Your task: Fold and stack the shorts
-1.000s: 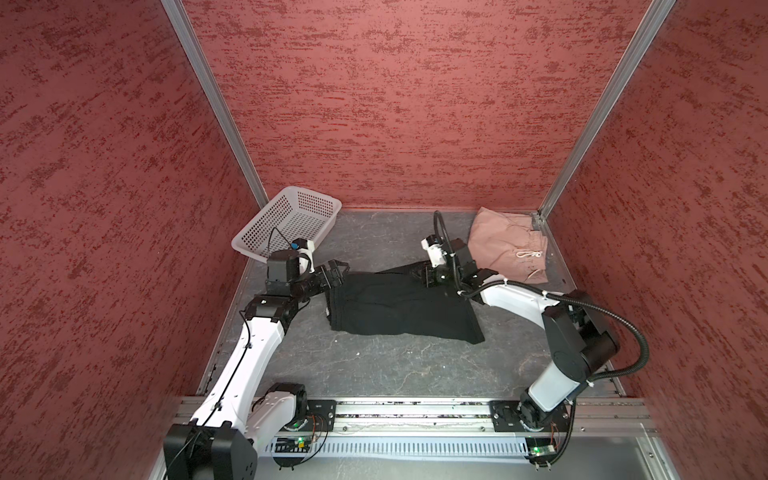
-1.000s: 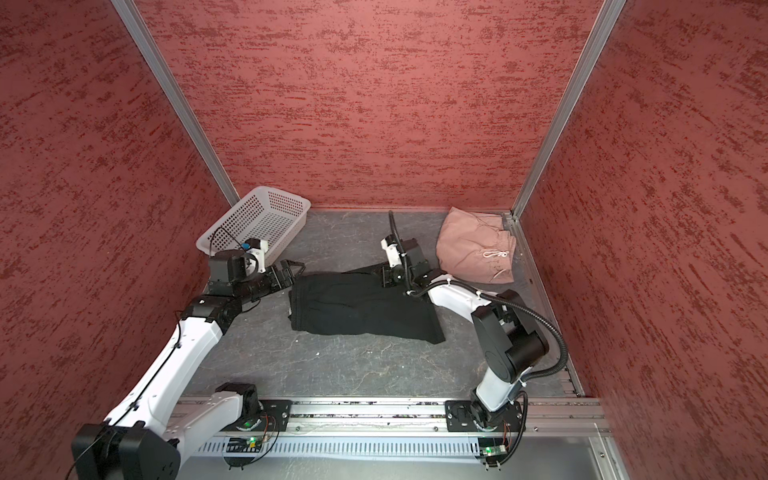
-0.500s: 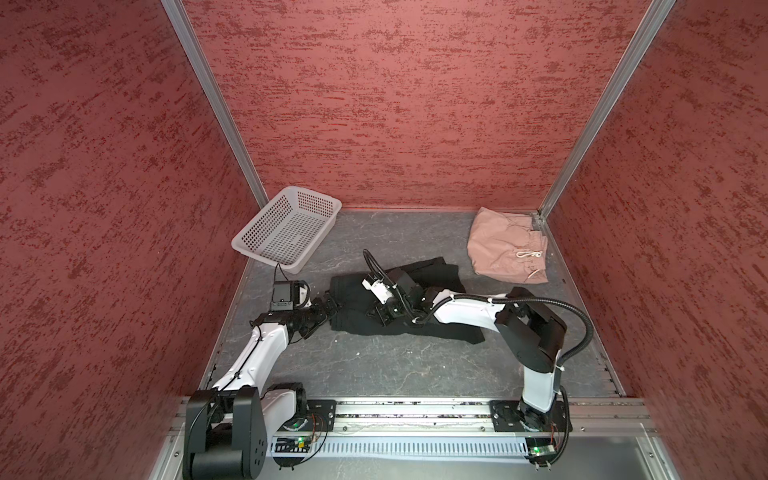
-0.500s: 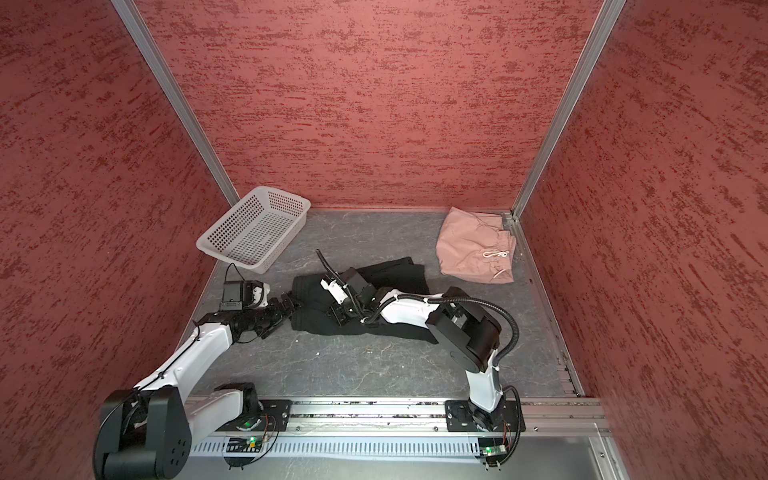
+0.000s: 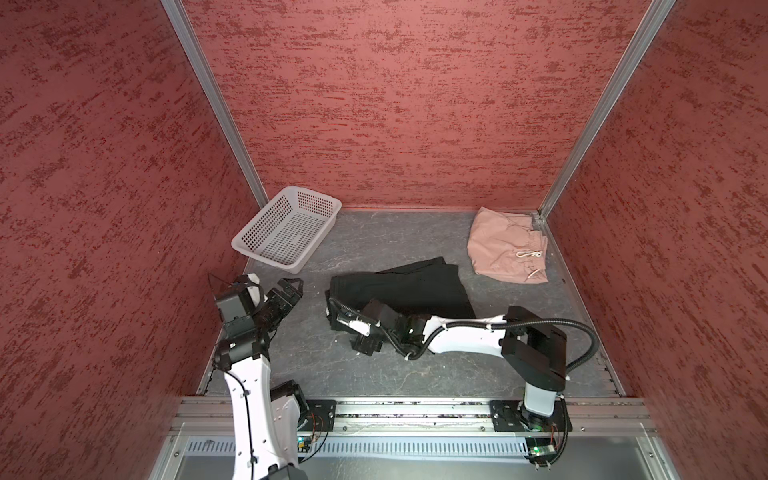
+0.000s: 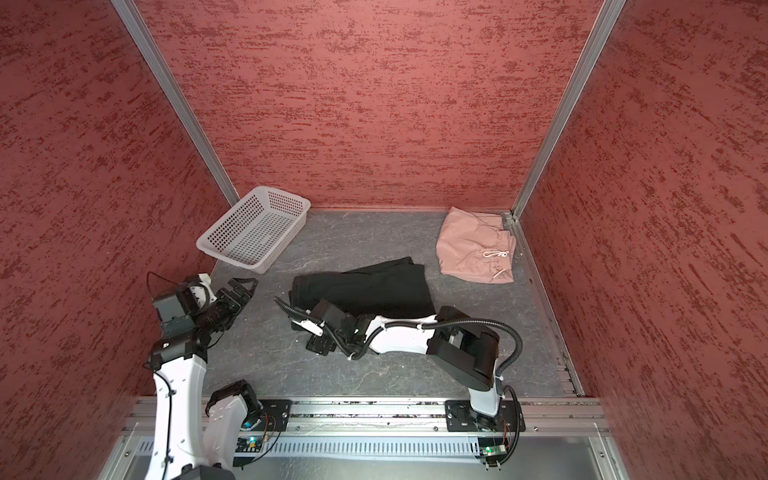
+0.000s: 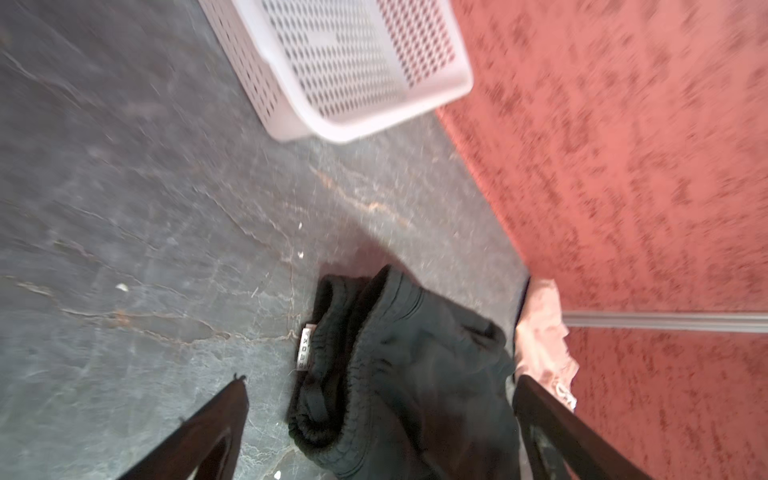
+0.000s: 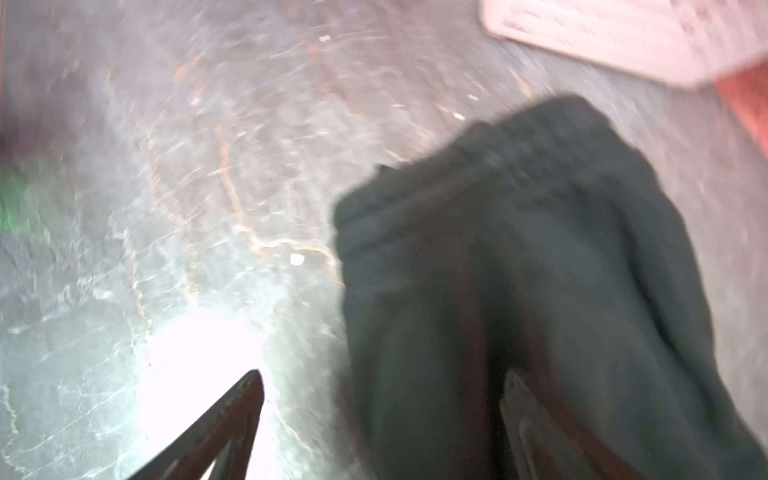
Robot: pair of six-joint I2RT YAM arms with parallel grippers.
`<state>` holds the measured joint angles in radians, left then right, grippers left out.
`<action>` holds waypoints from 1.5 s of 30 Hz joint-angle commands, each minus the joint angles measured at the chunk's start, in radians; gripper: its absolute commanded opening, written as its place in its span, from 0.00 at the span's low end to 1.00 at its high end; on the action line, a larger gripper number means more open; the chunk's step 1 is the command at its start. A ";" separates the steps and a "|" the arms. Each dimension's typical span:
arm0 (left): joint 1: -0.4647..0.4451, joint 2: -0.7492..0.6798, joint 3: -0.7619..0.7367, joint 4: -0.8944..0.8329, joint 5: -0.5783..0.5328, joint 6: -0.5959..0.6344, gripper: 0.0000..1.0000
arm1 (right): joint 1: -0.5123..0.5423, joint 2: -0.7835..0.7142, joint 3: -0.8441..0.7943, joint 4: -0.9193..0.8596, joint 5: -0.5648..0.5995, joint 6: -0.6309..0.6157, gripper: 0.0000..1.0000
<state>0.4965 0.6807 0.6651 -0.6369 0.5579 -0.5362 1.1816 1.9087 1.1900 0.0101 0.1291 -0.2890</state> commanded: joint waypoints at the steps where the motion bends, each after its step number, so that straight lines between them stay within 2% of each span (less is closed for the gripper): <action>1: 0.082 -0.009 -0.002 -0.072 0.124 0.006 0.99 | 0.016 0.082 0.062 0.065 0.110 -0.156 0.93; 5: 0.174 -0.013 -0.039 0.008 0.254 -0.061 0.99 | 0.030 0.172 0.155 0.072 0.190 -0.221 0.94; 8: 0.207 -0.007 -0.052 0.063 0.321 -0.107 0.99 | 0.032 0.237 0.237 0.073 0.221 -0.219 0.94; 15: 0.211 0.009 -0.005 0.030 0.358 -0.071 0.99 | 0.030 0.334 0.330 0.049 0.271 -0.260 0.94; 19: 0.212 0.010 0.004 0.022 0.367 -0.067 0.99 | 0.030 0.394 0.382 -0.001 0.284 -0.280 0.90; 23: 0.215 0.009 0.009 0.013 0.371 -0.065 0.99 | 0.024 0.421 0.404 -0.034 0.282 -0.272 0.76; 26: 0.221 0.008 0.011 0.011 0.372 -0.065 0.99 | 0.021 0.408 0.393 -0.032 0.271 -0.235 0.61; 27: 0.224 0.008 0.010 0.011 0.373 -0.066 0.99 | 0.020 0.401 0.389 -0.026 0.270 -0.217 0.53; 29: 0.229 0.005 0.007 0.011 0.372 -0.066 0.99 | 0.019 0.376 0.364 0.002 0.254 -0.154 0.30; 32: 0.231 0.004 -0.010 0.017 0.371 -0.067 0.99 | 0.016 0.316 0.295 0.095 0.215 -0.028 0.01; 39: 0.192 0.001 -0.080 0.020 0.365 -0.084 0.99 | -0.013 0.134 0.058 0.403 0.119 0.256 0.00; 45: 0.008 -0.013 -0.205 0.077 0.296 -0.150 0.99 | -0.039 0.095 -0.016 0.484 0.078 0.300 0.00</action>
<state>0.5591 0.6781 0.5003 -0.6025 0.8925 -0.6498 1.1530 2.0243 1.1839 0.3775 0.2466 -0.0547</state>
